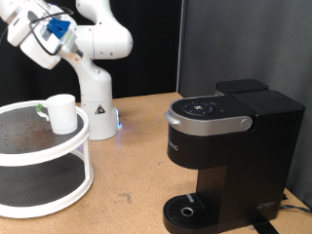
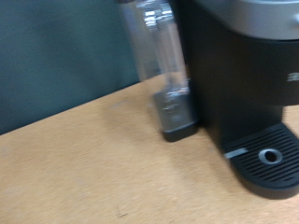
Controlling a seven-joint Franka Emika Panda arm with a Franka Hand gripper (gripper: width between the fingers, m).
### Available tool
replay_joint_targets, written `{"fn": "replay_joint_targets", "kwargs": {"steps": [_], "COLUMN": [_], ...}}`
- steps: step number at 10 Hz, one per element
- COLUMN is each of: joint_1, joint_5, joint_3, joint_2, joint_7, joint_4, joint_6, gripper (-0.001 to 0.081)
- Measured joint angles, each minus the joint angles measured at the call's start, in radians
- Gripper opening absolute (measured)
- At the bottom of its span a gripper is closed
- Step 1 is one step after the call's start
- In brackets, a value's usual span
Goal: Make a cup of coffee with the keurig machine
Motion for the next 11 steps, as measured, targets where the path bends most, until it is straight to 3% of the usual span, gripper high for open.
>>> {"fn": "replay_joint_targets", "kwargs": {"steps": [1, 3, 8, 11], "joint_1": [-0.005, -0.008, -0.010, -0.012], "joint_5": [-0.039, -0.049, -0.150, -0.154], "joint_3": [-0.033, -0.079, -0.084, -0.137], "joint_2": [0.000, -0.004, -0.007, -0.012], "joint_7": [-0.025, -0.097, -0.175, -0.222], "joint_4": [0.020, 0.037, 0.042, 0.099], "joint_6": [-0.059, -0.083, -0.075, -0.170], "gripper": [0.0003, 0.0003, 0.0003, 0.0003]}}
